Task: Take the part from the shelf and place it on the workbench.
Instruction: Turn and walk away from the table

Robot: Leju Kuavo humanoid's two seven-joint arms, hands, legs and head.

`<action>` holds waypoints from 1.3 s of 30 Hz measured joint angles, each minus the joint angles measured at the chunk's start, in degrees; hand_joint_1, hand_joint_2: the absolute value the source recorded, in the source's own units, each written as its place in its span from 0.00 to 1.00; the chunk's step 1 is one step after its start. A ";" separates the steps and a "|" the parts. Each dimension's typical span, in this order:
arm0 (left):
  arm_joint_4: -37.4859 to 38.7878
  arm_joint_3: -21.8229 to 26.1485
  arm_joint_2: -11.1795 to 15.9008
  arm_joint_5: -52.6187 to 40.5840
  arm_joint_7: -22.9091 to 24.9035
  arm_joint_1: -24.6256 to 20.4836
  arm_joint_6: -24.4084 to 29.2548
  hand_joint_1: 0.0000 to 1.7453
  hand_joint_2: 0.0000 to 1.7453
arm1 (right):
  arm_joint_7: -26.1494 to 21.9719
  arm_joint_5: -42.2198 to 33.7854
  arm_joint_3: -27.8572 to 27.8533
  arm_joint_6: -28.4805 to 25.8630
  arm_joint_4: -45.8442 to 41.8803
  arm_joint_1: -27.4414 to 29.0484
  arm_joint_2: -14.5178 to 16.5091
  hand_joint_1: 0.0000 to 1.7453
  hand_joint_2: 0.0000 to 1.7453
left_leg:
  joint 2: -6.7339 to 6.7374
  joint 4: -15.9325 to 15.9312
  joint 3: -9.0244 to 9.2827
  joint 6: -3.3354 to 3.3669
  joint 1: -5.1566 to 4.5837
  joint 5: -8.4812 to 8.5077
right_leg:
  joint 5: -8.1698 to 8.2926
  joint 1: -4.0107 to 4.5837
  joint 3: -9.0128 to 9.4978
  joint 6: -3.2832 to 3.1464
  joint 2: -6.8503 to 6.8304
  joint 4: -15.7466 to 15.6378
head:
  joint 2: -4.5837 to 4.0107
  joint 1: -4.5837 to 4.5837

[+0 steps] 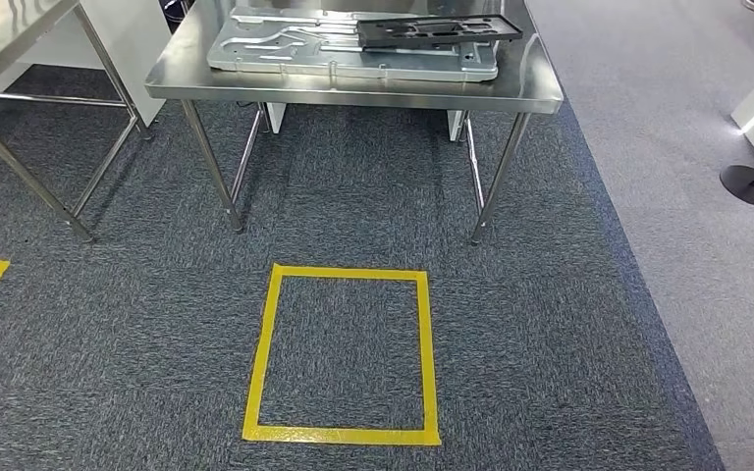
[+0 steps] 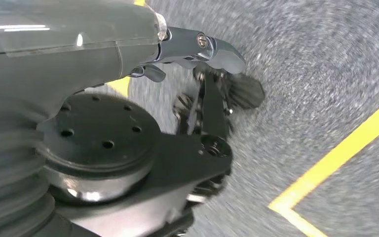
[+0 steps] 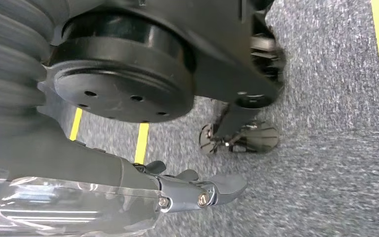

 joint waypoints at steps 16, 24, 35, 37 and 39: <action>-0.01 0.01 0.00 -28.82 -5.09 0.19 2.41 0.00 0.00 | -4.84 11.29 0.46 -14.26 0.00 0.23 0.63 0.00 0.00 | -0.19 0.76 0.76 -2.07 0.71 -1.22 | 0.95 -0.05 -0.78 -0.50 0.27 -0.67 | 0.00 -0.01; -0.01 0.21 0.05 -30.38 -5.79 0.54 3.35 0.00 0.00 | -7.15 12.83 0.46 -22.33 0.00 0.67 1.07 0.00 0.00 | -0.06 -0.09 0.00 0.45 0.49 -0.23 | -6.45 -0.56 -7.42 1.45 0.27 13.14 | 0.00 0.00; -0.01 0.22 -0.09 -31.32 -6.27 0.34 4.61 0.00 1.00 | -6.88 12.33 0.46 -13.37 0.00 1.03 1.10 0.00 0.00 | -0.05 0.36 0.06 -1.70 0.26 -0.39 | 1.40 0.08 -0.24 -1.24 0.21 -1.88 | 0.00 -0.01; -0.01 0.22 -0.08 -31.42 -7.33 0.33 5.35 0.00 1.00 | -7.51 11.12 0.25 -8.88 0.00 1.07 1.11 0.00 0.00 | -0.11 4.67 -1.74 -2.13 0.34 -3.35 | 2.02 -0.14 -0.25 -1.87 0.16 -2.42 | 0.00 -0.01; -0.01 0.23 -0.09 -31.45 -8.27 0.41 6.05 0.00 1.00 | -8.16 10.38 -0.08 -6.52 0.00 1.17 1.10 0.00 0.00 | -0.14 12.12 -4.88 -2.43 0.37 -7.40 | 2.26 -0.04 -0.60 -2.10 0.16 -2.42 | 0.00 -0.01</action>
